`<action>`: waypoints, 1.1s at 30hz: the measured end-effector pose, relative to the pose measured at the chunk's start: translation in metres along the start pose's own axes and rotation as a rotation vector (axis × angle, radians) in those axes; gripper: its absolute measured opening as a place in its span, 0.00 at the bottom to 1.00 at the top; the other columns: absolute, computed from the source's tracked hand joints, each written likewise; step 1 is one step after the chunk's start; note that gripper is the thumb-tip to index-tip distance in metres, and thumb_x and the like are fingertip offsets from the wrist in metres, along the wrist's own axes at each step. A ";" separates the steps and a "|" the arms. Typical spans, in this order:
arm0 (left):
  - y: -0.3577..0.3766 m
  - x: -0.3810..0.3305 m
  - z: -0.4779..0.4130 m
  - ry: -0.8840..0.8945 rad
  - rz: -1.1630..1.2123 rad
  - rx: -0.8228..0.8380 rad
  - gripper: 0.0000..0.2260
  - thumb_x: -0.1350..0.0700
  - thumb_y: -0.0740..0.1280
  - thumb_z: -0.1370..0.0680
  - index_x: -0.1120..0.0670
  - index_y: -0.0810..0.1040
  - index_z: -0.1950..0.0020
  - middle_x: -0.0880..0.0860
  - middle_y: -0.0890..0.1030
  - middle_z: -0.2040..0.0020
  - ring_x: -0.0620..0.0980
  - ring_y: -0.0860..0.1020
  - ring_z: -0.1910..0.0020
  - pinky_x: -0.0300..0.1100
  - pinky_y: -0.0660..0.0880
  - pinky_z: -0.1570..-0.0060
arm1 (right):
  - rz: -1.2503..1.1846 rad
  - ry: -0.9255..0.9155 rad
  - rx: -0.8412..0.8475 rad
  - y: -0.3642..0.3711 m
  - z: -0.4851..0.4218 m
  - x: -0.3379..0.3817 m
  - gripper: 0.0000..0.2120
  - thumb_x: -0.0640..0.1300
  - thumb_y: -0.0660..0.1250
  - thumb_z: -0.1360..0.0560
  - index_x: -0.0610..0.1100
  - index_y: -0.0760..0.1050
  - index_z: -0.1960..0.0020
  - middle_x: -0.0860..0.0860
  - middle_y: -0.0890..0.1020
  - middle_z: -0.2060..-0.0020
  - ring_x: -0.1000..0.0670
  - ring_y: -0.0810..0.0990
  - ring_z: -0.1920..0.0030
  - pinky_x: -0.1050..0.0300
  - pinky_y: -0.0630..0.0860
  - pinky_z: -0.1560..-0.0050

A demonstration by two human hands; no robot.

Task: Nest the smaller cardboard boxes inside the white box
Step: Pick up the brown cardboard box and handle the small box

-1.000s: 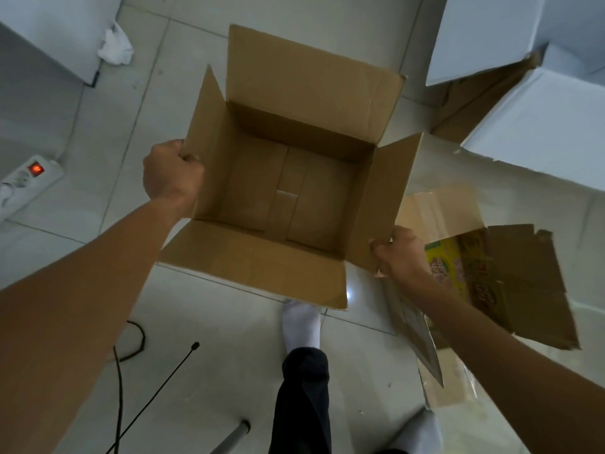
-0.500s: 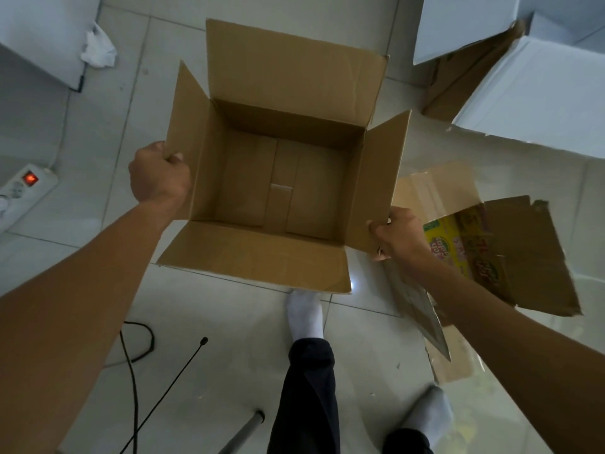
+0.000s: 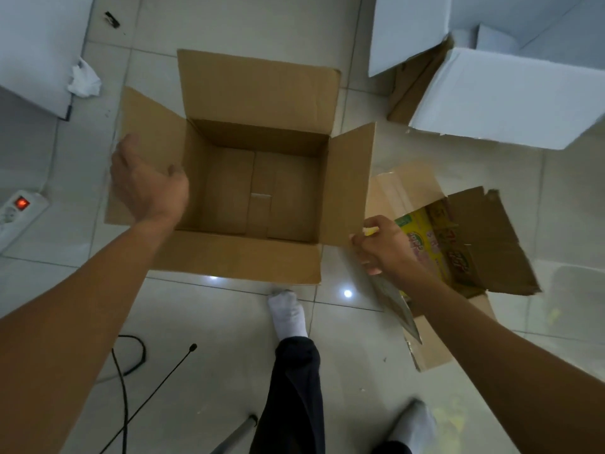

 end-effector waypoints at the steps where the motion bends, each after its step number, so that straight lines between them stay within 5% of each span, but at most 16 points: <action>1: 0.001 -0.009 0.009 0.013 0.016 0.004 0.29 0.57 0.68 0.28 0.54 0.63 0.29 0.57 0.68 0.31 0.56 0.67 0.32 0.51 0.63 0.33 | -0.025 0.000 -0.005 -0.006 0.006 -0.008 0.09 0.44 0.68 0.28 0.48 0.70 0.50 0.45 0.80 0.67 0.45 0.78 0.69 0.47 0.80 0.66; 4: 0.004 -0.045 0.041 0.085 0.049 0.024 0.28 0.56 0.68 0.28 0.54 0.64 0.30 0.55 0.69 0.31 0.55 0.67 0.32 0.52 0.64 0.33 | -0.089 0.003 -0.008 -0.027 0.025 -0.036 0.10 0.43 0.68 0.28 0.47 0.71 0.49 0.43 0.79 0.67 0.47 0.75 0.73 0.53 0.75 0.71; 8: 0.017 -0.096 0.098 0.201 0.093 0.057 0.26 0.56 0.68 0.27 0.52 0.65 0.31 0.53 0.70 0.33 0.53 0.68 0.34 0.47 0.65 0.34 | -0.128 0.019 -0.015 -0.062 0.048 -0.083 0.07 0.43 0.68 0.29 0.48 0.72 0.53 0.44 0.80 0.66 0.44 0.79 0.68 0.47 0.78 0.67; 14: 0.051 -0.148 0.197 0.307 0.133 0.075 0.22 0.57 0.68 0.27 0.52 0.68 0.34 0.53 0.71 0.35 0.52 0.69 0.36 0.43 0.62 0.36 | -0.287 0.140 0.032 -0.099 0.072 -0.177 0.06 0.42 0.68 0.29 0.46 0.72 0.56 0.43 0.79 0.63 0.44 0.76 0.65 0.57 0.69 0.71; 20: 0.131 -0.172 0.276 0.498 0.062 0.332 0.18 0.56 0.67 0.26 0.52 0.70 0.37 0.53 0.72 0.37 0.52 0.68 0.36 0.50 0.65 0.36 | -0.358 0.338 0.009 -0.113 0.069 -0.275 0.07 0.43 0.70 0.29 0.44 0.73 0.55 0.44 0.78 0.64 0.46 0.75 0.67 0.58 0.70 0.70; 23: 0.174 -0.180 0.291 0.538 0.002 0.443 0.15 0.57 0.66 0.26 0.53 0.73 0.39 0.54 0.75 0.39 0.54 0.71 0.39 0.40 0.61 0.40 | -0.365 0.435 -0.035 -0.111 0.062 -0.318 0.08 0.43 0.70 0.29 0.44 0.72 0.55 0.44 0.78 0.63 0.46 0.75 0.65 0.57 0.70 0.70; 28: 0.241 -0.195 0.285 0.522 -0.076 0.675 0.13 0.55 0.66 0.25 0.53 0.74 0.41 0.53 0.76 0.38 0.52 0.73 0.39 0.43 0.68 0.39 | -0.331 0.567 -0.168 -0.106 0.050 -0.367 0.20 0.46 0.70 0.30 0.44 0.68 0.41 0.45 0.76 0.55 0.48 0.73 0.62 0.56 0.71 0.68; 33: 0.291 -0.186 0.276 0.459 -0.276 0.759 0.21 0.47 0.68 0.27 0.56 0.73 0.39 0.57 0.75 0.38 0.57 0.73 0.40 0.45 0.71 0.42 | -0.646 0.809 -0.196 -0.080 0.043 -0.401 0.30 0.48 0.71 0.30 0.41 0.63 0.34 0.47 0.71 0.50 0.47 0.71 0.53 0.52 0.68 0.56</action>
Point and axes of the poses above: each hand's wrist, its own z-axis away from the middle knuckle, its own y-axis out of the palm, x = y × z, the point moved 10 cm from there along -z, towards the middle knuckle
